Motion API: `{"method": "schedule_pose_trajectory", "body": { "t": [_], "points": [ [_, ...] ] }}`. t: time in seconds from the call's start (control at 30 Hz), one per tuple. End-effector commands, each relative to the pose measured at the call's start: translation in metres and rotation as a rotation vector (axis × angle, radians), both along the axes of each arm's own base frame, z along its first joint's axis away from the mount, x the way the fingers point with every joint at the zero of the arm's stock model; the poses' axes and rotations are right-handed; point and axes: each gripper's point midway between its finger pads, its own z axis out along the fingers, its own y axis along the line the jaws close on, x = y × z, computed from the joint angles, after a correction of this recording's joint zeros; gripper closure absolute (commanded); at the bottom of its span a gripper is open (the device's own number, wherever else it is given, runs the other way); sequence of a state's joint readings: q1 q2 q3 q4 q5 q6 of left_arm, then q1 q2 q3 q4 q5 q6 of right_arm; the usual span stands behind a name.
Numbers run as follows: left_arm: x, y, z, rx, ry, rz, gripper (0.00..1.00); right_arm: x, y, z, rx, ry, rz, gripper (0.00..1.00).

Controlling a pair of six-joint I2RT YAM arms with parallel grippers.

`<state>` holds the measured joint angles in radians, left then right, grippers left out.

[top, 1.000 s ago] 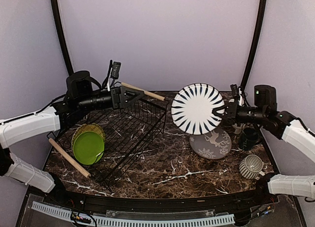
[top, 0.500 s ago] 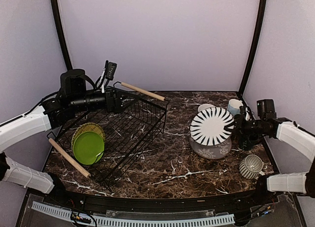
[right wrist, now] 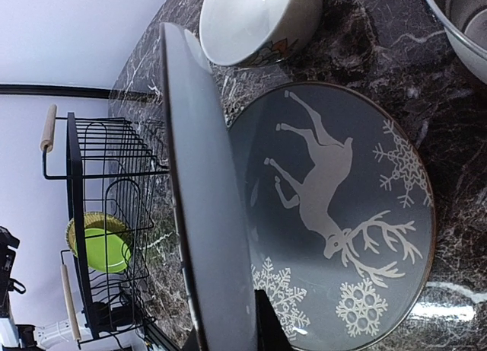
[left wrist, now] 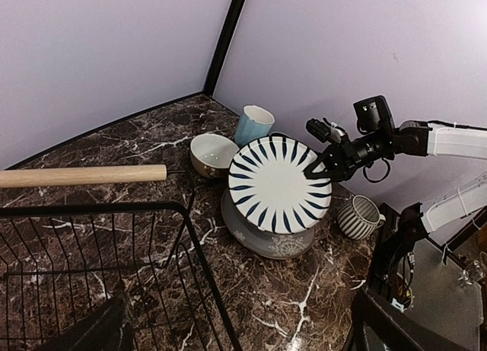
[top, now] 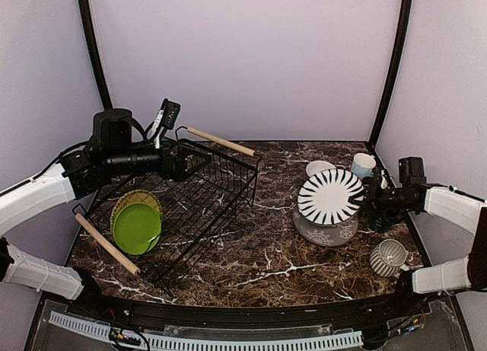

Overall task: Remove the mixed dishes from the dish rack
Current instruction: Place the plate with another plate.

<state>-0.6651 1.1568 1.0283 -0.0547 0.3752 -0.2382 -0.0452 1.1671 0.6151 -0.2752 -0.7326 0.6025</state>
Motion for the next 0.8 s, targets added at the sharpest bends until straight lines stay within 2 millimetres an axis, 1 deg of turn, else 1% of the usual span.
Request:
{"method": "schedule_pose_trajectory", "body": {
  "t": [0.0, 0.13, 0.27, 0.33, 0.5, 0.6, 0.77],
  "points": [
    [-0.004, 0.007, 0.017, 0.007, -0.051, 0.009, 0.01, 0.011, 0.004, 0.026, 0.04, -0.14, 0.042, 1.0],
    [-0.004, 0.008, 0.017, 0.015, -0.056, 0.015, 0.01, 0.011, -0.001, 0.019, 0.035, -0.121, 0.022, 1.0],
    [-0.004, 0.011, 0.018, 0.02, -0.061, 0.025, 0.01, 0.009, -0.004, 0.006, 0.027, -0.073, 0.014, 1.0],
    [-0.005, 0.012, 0.018, 0.019, -0.061, 0.026, 0.01, 0.009, -0.005, 0.002, 0.019, -0.065, 0.011, 1.0],
    [-0.005, 0.012, 0.017, 0.018, -0.055, 0.03, 0.01, 0.004, 0.0, -0.003, 0.025, -0.045, 0.05, 0.99],
    [-0.003, 0.012, 0.016, 0.018, -0.048, 0.033, 0.01, 0.0, 0.001, -0.003, 0.025, -0.044, 0.055, 0.94],
    [-0.001, 0.011, 0.015, 0.018, -0.039, 0.04, 0.01, -0.006, 0.012, -0.011, 0.039, -0.014, 0.102, 0.91]
  ]
}}
